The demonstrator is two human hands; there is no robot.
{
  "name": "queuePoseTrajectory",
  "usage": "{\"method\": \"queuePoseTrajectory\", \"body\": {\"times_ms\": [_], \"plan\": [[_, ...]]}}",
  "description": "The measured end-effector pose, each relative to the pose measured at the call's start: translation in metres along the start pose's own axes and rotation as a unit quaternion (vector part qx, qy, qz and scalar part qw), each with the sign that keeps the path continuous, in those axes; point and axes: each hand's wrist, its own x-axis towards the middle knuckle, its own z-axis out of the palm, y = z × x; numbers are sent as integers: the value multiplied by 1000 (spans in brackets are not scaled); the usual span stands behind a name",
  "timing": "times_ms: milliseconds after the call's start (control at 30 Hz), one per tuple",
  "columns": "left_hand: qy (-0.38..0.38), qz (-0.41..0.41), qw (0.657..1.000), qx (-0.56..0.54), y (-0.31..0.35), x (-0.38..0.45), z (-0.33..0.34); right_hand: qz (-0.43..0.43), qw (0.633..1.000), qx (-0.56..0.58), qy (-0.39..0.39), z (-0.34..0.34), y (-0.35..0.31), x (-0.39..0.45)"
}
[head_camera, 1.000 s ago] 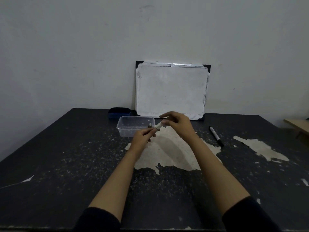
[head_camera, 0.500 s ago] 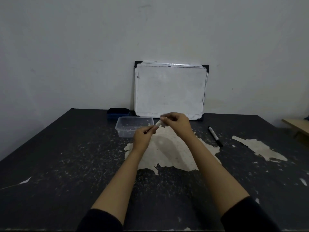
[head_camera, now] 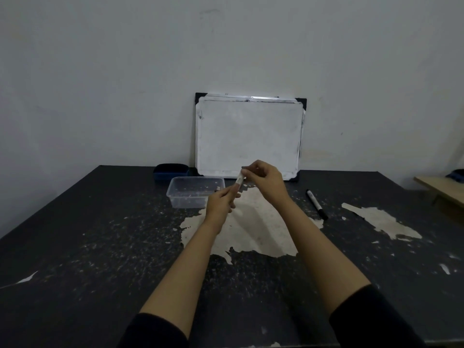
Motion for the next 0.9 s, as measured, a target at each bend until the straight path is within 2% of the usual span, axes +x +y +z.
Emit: {"method": "queuePoseTrajectory", "body": {"times_ms": [133, 233, 333, 433, 533, 700, 900], "plan": [[-162, -71, 982, -69, 12, -1, 11, 0, 998, 19, 55, -21, 7, 4], [-193, -129, 964, -131, 4, 0, 22, 19, 997, 11, 72, -37, 13, 2], [-178, -141, 969, -94, -7, 2, 40, 31, 997, 1, 72, -53, 23, -3], [-124, -163, 978, -34, -17, 11, 67, 49, 993, -29, 106, -75, 41, -7], [-81, -195, 977, -25, -24, 25, 97, 75, 981, -115, 140, -104, 70, -16], [-74, -192, 979, 18, -24, 39, 140, 118, 943, -239, 198, -139, 120, -40], [-66, -182, 968, 159, -28, 50, 181, 138, 941, -262, 163, -153, 146, -55]]}}
